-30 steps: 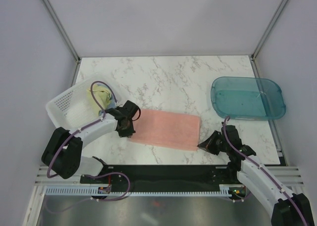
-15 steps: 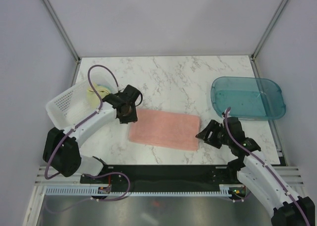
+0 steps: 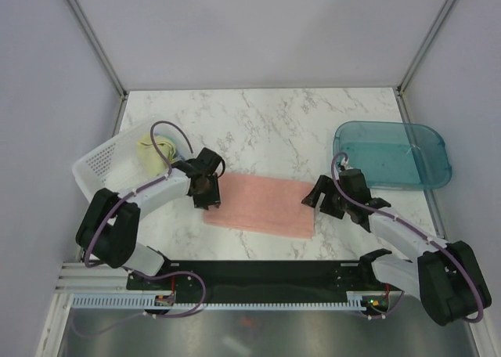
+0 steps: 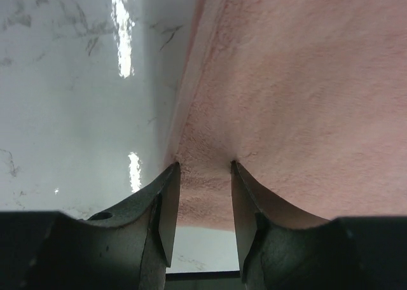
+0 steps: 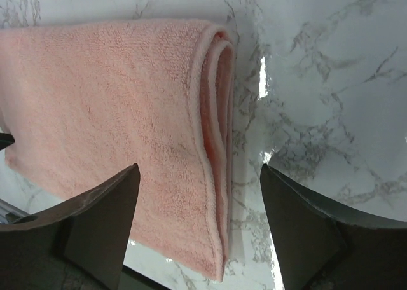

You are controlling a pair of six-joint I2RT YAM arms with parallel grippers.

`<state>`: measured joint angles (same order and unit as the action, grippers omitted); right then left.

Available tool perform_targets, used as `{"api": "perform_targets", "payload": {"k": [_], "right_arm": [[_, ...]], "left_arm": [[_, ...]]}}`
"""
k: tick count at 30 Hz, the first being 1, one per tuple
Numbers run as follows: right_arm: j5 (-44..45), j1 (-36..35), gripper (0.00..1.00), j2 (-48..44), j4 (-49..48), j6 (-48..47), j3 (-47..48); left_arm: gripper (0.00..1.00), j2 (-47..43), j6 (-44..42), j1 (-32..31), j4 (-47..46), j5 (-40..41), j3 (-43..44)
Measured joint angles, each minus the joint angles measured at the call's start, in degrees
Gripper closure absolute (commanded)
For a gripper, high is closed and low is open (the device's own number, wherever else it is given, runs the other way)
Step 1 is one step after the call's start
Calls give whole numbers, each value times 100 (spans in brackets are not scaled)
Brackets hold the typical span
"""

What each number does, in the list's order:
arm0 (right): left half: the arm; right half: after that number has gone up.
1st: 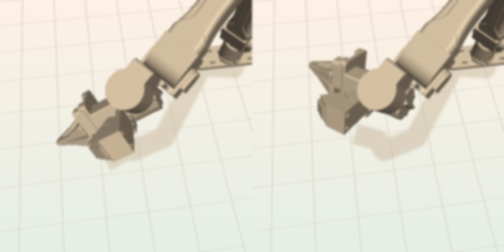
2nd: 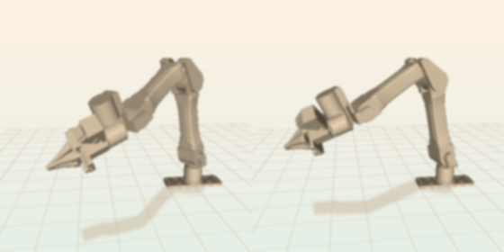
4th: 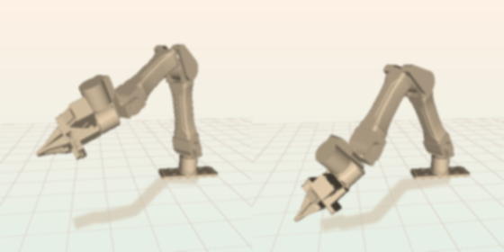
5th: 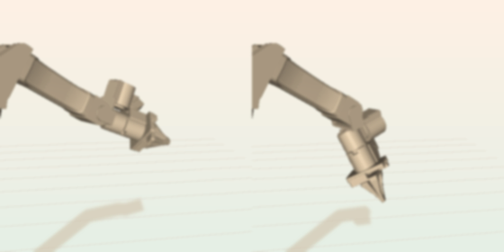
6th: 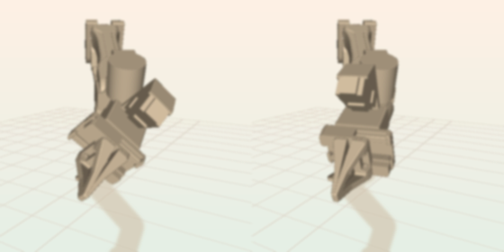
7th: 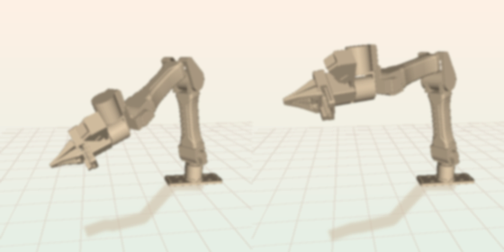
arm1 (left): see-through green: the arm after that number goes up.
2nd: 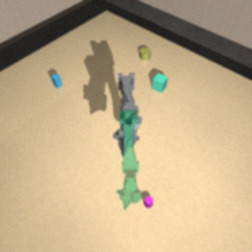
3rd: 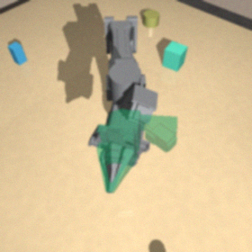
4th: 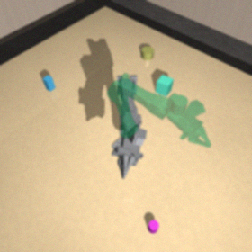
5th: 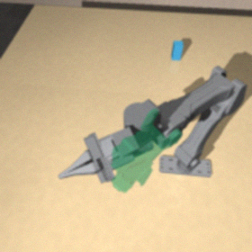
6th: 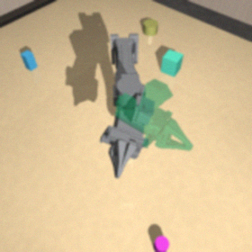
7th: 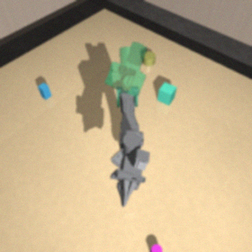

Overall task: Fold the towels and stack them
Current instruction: Neatly place the folded towel into the bin

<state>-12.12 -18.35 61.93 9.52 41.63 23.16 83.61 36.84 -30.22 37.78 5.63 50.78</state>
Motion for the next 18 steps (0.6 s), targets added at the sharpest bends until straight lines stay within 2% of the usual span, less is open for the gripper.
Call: {"api": "perform_targets", "payload": {"k": [3,14,18], "right_arm": [[57,-138,21,72,-404,-37,-186],[334,-411,36,144,-1084,55,-452],[358,-422,38,140,-1248,63,-540]], "left_arm": [[55,192,2,63,-153,-133,-374],[54,195,2,63,-317,-181,-431],[54,162,4,63,-372,-179,-479]]}}
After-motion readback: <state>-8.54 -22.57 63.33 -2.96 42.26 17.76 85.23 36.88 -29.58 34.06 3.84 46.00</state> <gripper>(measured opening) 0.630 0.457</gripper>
